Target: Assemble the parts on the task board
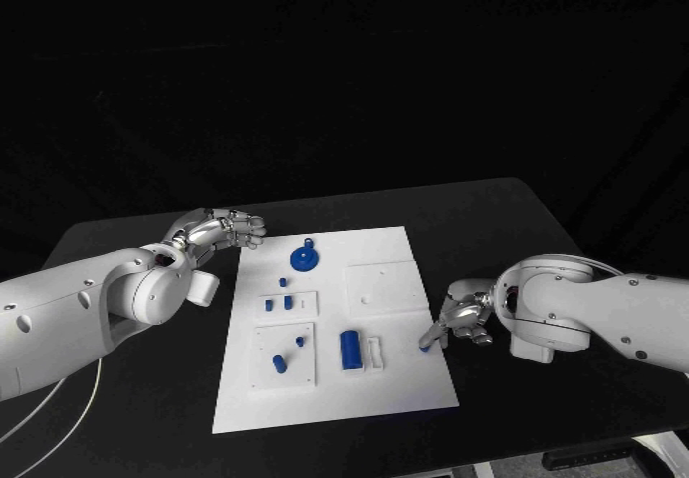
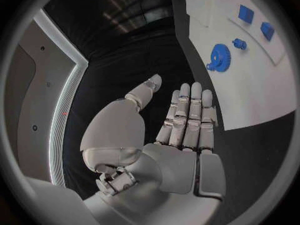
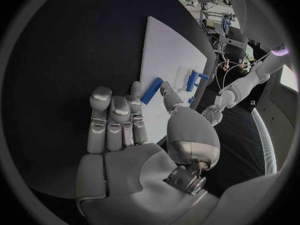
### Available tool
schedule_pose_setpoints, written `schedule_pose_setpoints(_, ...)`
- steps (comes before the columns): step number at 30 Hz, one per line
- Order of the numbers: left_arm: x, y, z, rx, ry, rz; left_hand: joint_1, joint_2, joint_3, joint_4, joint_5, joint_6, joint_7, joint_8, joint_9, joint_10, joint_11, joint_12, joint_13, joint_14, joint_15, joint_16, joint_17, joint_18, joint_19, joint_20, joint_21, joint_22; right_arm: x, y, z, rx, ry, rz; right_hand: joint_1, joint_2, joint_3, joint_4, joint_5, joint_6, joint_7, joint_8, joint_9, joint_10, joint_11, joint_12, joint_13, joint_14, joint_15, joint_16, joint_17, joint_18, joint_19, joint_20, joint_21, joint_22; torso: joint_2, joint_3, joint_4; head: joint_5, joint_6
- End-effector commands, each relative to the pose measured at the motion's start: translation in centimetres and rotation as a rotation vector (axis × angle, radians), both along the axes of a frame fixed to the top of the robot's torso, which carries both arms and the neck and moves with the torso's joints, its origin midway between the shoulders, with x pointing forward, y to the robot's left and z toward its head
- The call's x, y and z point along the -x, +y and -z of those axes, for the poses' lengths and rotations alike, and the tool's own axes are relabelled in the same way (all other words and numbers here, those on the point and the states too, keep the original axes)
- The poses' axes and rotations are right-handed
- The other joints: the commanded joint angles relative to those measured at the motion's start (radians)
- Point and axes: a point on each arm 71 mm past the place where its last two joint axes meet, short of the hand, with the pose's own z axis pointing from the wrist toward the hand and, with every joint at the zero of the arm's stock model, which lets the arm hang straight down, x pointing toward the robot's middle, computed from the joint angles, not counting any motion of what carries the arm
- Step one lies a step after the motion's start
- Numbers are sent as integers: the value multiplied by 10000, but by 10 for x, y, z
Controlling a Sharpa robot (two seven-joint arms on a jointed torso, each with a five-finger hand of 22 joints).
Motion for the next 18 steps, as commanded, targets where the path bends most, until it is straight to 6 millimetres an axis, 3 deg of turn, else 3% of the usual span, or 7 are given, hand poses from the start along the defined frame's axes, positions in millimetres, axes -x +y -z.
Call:
schedule_pose_setpoints(1,1,-2,-1,58,-12,183,-129,4,7,79,-67,-56,2,68,-12,-61,-6,13,-13,4,64,-56,17,163,37,64,-41,13,2,-1,9,313,-28,-20,81,35,125,5,-49,-21,29,-66,-46,86,-8,51,5,3,-43,45,9,323,62,56,46,2,-1,0,2,1,-6)
schedule_pose_setpoints(4,1,-1,-1,52,-4,169,-145,10,6,93,-67,-59,2,68,-14,-63,-4,12,-14,3,65,-64,26,163,37,65,-46,18,1,0,10,292,-80,35,1,15,476,155,-50,-2,36,-87,-59,100,-2,41,-10,16,-35,33,3,323,95,96,30,-19,3,1,1,2,-13)
schedule_pose_setpoints(7,1,-1,0,53,5,179,-151,11,5,98,-68,-60,3,68,-14,-64,-4,12,-15,4,65,-67,30,163,38,65,-48,20,0,-1,10,263,-137,77,-59,-245,1518,640,-56,18,38,-121,-76,116,16,29,-30,37,-24,16,-6,323,147,127,14,-42,5,-4,1,3,-16)
schedule_pose_setpoints(8,1,-1,0,53,9,182,-153,11,5,100,-68,-60,3,68,-14,-64,-4,11,-15,4,65,-69,32,163,38,65,-48,21,0,0,10,260,-123,50,-89,-524,2199,973,-49,27,69,-133,-78,129,4,33,-34,46,-18,7,-10,321,170,137,17,-43,3,-5,1,5,-20)
schedule_pose_setpoints(14,1,0,0,49,17,174,-202,18,0,145,-68,-67,6,68,-18,-69,-2,10,-18,3,67,-88,54,162,38,67,-62,32,1,0,10,329,-4,-113,209,-1147,4194,1407,-54,22,83,-140,-46,138,46,52,-41,86,15,0,-16,318,236,180,86,-3,-2,-5,0,21,-18)
schedule_pose_setpoints(18,1,0,0,45,17,164,-212,19,0,155,-68,-69,6,67,-19,-70,-1,10,-19,3,67,-93,61,162,38,67,-66,36,1,0,10,327,-11,-137,250,-1155,4591,1387,-21,10,99,-146,-38,140,61,60,-48,102,36,-7,-23,323,250,205,115,17,-1,-5,-8,13,-17)
